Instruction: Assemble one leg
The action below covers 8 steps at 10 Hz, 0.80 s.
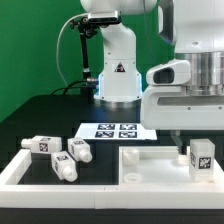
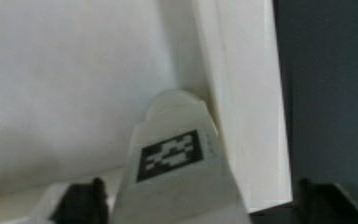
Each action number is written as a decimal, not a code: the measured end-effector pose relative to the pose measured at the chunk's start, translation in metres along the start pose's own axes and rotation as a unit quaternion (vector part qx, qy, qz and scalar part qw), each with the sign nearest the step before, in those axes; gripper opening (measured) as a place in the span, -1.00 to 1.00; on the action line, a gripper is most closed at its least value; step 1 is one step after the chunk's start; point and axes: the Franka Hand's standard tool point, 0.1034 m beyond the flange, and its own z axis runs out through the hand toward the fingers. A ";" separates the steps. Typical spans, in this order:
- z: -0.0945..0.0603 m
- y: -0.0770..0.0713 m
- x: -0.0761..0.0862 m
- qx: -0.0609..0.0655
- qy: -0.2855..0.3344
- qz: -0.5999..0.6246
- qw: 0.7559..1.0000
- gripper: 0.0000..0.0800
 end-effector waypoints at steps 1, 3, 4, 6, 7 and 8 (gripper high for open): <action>0.000 0.000 0.000 0.000 0.000 0.006 1.000 -0.03; 0.001 0.001 0.000 -0.001 -0.001 0.092 0.996 -0.28; 0.000 0.001 0.000 -0.001 0.000 0.134 0.991 -0.28; 0.000 0.000 0.000 -0.006 0.004 0.299 0.954 -0.28; 0.001 0.000 0.000 -0.004 0.003 0.365 0.931 -0.28; 0.001 0.000 0.001 0.001 -0.004 0.457 0.889 -0.28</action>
Offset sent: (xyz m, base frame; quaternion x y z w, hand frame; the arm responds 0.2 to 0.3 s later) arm 0.0000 0.0000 0.0000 0.0000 0.0000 0.1938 0.9810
